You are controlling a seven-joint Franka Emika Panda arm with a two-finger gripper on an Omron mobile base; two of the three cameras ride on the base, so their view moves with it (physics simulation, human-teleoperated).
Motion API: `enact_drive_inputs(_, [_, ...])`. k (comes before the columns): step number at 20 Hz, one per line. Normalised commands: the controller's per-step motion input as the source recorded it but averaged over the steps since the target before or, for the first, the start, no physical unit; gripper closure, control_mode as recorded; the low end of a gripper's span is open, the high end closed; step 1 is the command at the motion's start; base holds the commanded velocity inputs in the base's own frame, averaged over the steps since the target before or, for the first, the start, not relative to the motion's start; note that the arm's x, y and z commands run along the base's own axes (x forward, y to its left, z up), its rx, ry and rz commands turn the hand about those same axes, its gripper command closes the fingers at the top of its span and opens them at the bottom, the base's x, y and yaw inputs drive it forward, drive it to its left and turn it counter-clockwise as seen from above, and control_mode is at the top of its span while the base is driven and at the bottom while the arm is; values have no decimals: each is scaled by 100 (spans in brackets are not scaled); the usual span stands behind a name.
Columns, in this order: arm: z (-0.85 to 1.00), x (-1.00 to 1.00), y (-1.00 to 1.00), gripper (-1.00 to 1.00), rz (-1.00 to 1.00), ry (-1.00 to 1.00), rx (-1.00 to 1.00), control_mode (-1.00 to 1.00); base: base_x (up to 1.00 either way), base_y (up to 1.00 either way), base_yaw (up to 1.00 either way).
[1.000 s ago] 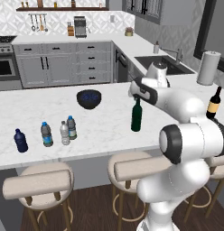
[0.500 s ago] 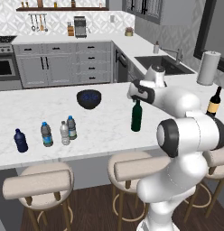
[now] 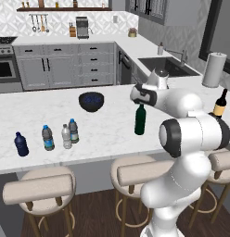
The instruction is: Move the plastic bottles in the middle to the plastics group, and the glass bottles in the middle to the glass group.
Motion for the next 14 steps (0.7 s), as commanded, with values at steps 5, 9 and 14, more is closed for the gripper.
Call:
enact_drive_inputs(5, [-11,3,-5,-100,1,-6,-6,-100,0,0,0])
enact_drive_inputs(9, [-5,10,0,-100,0,-1,-1,-100,0,0,0])
enact_drive_inputs(14, [0,15,0,-100,0,0,0,-100,0,0,0])
